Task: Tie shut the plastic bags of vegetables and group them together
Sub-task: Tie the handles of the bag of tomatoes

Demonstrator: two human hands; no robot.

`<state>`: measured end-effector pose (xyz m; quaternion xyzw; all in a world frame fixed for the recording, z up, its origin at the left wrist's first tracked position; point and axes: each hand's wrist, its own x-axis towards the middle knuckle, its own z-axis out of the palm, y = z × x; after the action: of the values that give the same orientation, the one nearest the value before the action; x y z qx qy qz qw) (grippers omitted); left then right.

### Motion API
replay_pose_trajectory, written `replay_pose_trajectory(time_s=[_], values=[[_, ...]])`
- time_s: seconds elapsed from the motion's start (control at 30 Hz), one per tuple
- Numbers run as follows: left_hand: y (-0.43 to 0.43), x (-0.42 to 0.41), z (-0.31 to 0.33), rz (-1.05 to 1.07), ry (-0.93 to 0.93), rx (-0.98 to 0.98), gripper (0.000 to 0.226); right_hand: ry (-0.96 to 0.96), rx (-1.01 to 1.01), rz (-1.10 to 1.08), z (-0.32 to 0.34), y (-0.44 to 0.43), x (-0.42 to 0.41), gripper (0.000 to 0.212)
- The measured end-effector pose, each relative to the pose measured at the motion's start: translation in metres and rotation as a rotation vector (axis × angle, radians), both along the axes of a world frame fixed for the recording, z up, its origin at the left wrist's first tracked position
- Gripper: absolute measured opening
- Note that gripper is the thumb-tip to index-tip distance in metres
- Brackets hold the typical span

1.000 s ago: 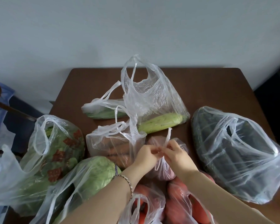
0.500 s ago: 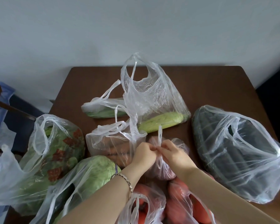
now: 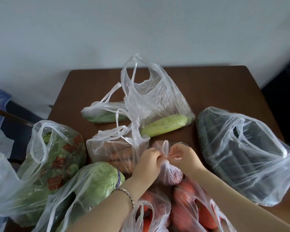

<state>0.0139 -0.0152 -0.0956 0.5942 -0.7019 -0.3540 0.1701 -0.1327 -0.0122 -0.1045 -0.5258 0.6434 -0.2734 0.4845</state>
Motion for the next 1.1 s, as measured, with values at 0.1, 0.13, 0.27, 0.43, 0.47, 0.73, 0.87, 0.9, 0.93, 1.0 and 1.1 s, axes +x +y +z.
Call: replay_pose_trajectory(time_s=[0.1, 0.13, 0.27, 0.43, 0.47, 0.73, 0.87, 0.9, 0.93, 1.0, 1.1], values=[[0.003, 0.002, -0.001, -0.061, 0.017, -0.064, 0.022, -0.08, 0.182, 0.069, 0.005, -0.007, -0.003, 0.028], [0.003, 0.001, -0.001, -0.051, 0.042, -0.066, 0.023, -0.105, 0.235, 0.111, 0.009, -0.008, -0.005, 0.025], [0.0, -0.002, 0.001, 0.091, 0.236, 0.221, 0.019, -0.152, 0.181, 0.212, 0.012, -0.005, -0.009, 0.025], [-0.006, -0.003, 0.001, 0.277, 0.323, 0.518, 0.018, 0.169, -0.205, 0.2, -0.002, 0.003, -0.002, 0.021], [-0.008, -0.003, 0.001, 0.293, 0.321, 0.551, 0.018, 0.227, -0.29, 0.23, -0.005, 0.005, -0.003, 0.017], [-0.012, -0.004, 0.008, 0.258, 0.292, 0.608, 0.02, 0.605, -0.695, 0.466, -0.007, 0.006, -0.007, 0.015], [-0.012, -0.004, 0.006, 0.207, 0.151, 0.484, 0.02, 0.804, -0.764, 0.53, -0.01, 0.008, -0.009, 0.016], [-0.012, -0.003, 0.004, 0.182, 0.062, 0.42, 0.019, 0.846, -0.758, 0.535, -0.011, 0.011, -0.009, 0.017], [-0.012, -0.002, 0.002, 0.16, -0.016, 0.361, 0.019, 0.877, -0.753, 0.534, -0.012, 0.016, -0.009, 0.019], [-0.013, -0.001, -0.003, 0.149, -0.102, 0.308, 0.019, 0.897, -0.696, 0.521, -0.012, 0.024, -0.01, 0.023], [-0.015, -0.002, -0.008, 0.127, -0.208, 0.23, 0.02, 0.887, -0.642, 0.505, -0.011, 0.026, -0.01, 0.026]])
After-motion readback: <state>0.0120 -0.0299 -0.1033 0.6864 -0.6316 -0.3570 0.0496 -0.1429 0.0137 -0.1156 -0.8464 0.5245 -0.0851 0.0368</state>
